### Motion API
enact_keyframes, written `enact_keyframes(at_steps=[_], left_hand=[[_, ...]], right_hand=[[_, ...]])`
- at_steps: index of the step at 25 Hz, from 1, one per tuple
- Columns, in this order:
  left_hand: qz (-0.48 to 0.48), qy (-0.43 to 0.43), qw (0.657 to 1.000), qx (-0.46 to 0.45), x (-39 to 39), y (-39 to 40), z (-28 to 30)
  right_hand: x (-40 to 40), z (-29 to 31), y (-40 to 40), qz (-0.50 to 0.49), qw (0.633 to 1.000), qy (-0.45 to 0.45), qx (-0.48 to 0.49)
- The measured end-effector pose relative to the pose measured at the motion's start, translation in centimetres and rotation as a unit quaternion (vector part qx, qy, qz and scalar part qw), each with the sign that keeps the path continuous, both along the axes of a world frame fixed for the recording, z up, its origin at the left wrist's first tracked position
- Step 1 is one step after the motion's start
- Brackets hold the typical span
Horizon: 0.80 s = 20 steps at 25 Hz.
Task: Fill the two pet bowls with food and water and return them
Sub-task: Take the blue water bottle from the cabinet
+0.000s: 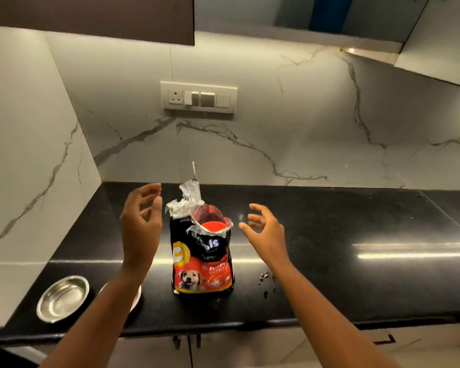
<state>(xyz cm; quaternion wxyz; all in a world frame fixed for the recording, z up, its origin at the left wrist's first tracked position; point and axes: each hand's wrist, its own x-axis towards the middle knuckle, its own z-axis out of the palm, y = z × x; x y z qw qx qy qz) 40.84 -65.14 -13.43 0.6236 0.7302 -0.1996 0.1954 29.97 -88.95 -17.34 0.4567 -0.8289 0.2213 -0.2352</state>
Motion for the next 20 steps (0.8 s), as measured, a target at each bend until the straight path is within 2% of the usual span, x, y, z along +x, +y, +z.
enact_keyframes(at_steps=[2,5,8,12,17,20], left_hand=[[-0.048,-0.067,0.996,-0.017,-0.4,-2.5,4.8],[-0.109,-0.133,0.985,0.008,-0.3,-6.8,10.8],[-0.110,-0.201,0.973,0.028,0.8,-10.6,16.0],[-0.111,-0.321,0.939,0.041,2.0,-15.2,23.2],[-0.096,-0.371,0.923,0.041,5.9,-20.2,29.6],[-0.065,-0.375,0.923,0.047,8.7,-23.2,32.0]], right_hand=[[1.2,4.5,-0.5,0.004,0.998,-0.065,-0.020],[2.8,11.2,-1.7,0.005,0.984,-0.166,-0.066],[4.0,17.0,-3.2,-0.005,0.966,-0.238,-0.096],[5.1,24.5,-7.0,-0.029,0.944,-0.306,-0.119],[6.9,32.5,-12.4,-0.055,0.920,-0.365,-0.135],[8.6,36.0,-16.5,-0.079,0.916,-0.364,-0.150]])
